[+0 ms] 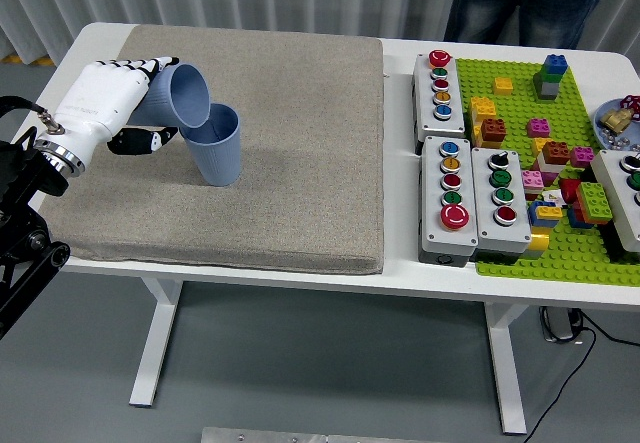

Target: Pick cup pour cup place

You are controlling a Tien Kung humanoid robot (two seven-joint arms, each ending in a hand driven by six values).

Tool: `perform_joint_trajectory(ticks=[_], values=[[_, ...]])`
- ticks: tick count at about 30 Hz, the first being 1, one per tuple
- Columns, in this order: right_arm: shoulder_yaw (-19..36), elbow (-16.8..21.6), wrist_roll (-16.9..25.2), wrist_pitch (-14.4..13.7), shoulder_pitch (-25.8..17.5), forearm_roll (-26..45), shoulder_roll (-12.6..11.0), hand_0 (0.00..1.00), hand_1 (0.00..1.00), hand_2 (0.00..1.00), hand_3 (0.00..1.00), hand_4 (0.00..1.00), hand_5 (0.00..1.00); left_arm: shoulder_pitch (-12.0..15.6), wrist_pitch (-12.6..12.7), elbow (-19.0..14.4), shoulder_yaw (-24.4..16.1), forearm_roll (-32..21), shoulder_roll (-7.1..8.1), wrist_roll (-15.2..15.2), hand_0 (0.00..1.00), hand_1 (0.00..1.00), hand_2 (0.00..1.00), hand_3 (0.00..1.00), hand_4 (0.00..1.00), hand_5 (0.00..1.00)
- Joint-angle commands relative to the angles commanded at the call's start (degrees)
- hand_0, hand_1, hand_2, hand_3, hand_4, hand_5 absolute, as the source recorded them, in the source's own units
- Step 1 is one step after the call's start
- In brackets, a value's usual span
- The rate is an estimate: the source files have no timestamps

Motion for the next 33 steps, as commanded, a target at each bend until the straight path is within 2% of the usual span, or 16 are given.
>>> perform_joint_trajectory(ticks=[33], values=[[0.02, 0.00, 0.06, -0.13, -0.18, 0.08, -0.05, 0.746, 0.697, 0.752, 0.609, 0.103, 0.258, -1.85, -0.13, -0.10, 2.37, 0.00, 1.66, 1.44, 0.568, 0.603, 0.759, 0.741, 0.325, 0.002]])
